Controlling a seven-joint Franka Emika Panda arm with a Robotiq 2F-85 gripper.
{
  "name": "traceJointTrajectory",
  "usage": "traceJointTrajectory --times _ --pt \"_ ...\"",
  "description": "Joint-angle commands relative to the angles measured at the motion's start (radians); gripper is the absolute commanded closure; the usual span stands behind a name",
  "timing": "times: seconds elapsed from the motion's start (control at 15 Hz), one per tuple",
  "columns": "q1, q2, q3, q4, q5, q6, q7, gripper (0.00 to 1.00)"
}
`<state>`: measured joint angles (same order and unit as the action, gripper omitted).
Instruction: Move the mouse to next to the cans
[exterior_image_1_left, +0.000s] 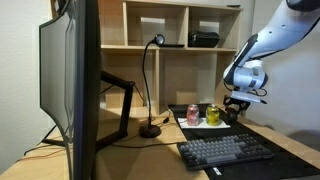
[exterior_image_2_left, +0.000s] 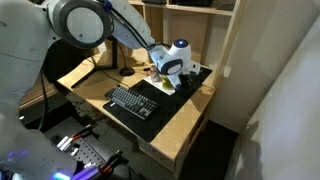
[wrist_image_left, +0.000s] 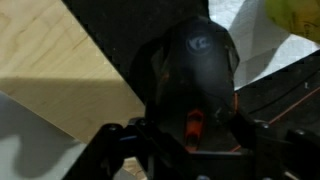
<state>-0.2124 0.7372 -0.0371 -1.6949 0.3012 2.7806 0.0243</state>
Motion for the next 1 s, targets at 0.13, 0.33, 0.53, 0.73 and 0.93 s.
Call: traceJointTrajectory --times 0.13,0.33,0.53,0.73,0.93 --pt "-0.023 0.059 0.007 0.027 -0.059 0.019 -0.026 0.52" --pt "-0.021 0.079 -0.009 0.043 -0.092 -0.019 -0.024 0.52" --pt "-0.035 0.092 -0.009 0.051 -0.092 -0.029 -0.012 0.07" --pt "-0.081 0.093 0.044 0.050 -0.038 -0.017 -0.014 0.00" --pt "-0.122 0.081 0.080 0.049 0.007 -0.030 -0.017 0.00"
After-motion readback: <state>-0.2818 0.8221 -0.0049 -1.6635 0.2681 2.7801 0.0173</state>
